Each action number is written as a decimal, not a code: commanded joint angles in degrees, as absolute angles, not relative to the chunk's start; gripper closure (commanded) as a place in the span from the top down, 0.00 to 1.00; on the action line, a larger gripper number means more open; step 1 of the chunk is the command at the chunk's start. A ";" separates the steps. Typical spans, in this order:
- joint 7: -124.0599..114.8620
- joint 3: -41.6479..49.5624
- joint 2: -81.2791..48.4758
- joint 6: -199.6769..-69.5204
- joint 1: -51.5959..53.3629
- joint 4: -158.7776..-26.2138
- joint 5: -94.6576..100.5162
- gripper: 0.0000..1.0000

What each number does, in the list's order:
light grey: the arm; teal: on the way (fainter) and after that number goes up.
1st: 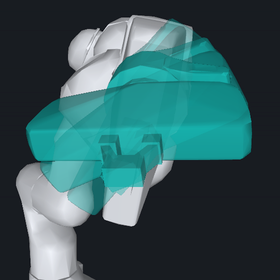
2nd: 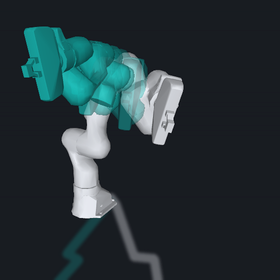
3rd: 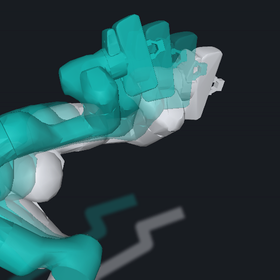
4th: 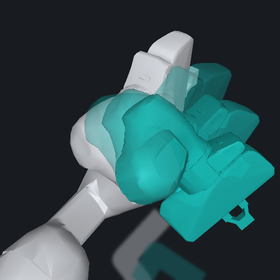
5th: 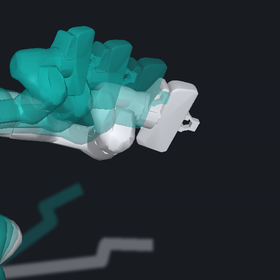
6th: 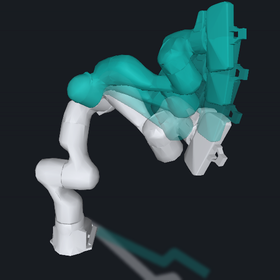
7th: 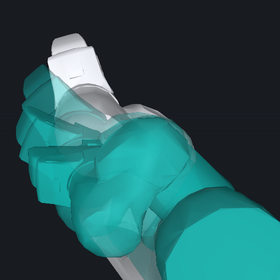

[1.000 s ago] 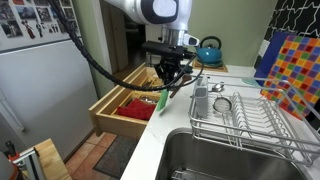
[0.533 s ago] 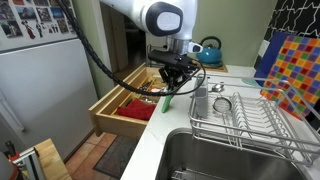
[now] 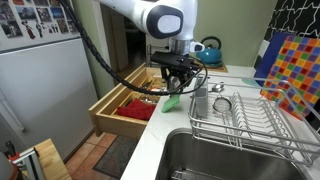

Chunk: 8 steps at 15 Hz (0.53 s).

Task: Take the two sponges off of the dish rack

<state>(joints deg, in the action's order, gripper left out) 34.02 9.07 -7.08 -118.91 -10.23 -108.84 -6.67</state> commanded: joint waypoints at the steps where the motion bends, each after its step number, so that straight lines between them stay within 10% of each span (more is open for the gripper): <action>1: 33.60 8.63 -6.72 -120.19 -10.80 -109.96 -6.41 0.95; 8: 24.38 8.32 -1.31 -118.12 -9.63 -109.64 -3.64 1.00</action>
<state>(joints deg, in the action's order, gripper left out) 30.40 8.68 -5.52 -120.16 -10.06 -108.75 -5.16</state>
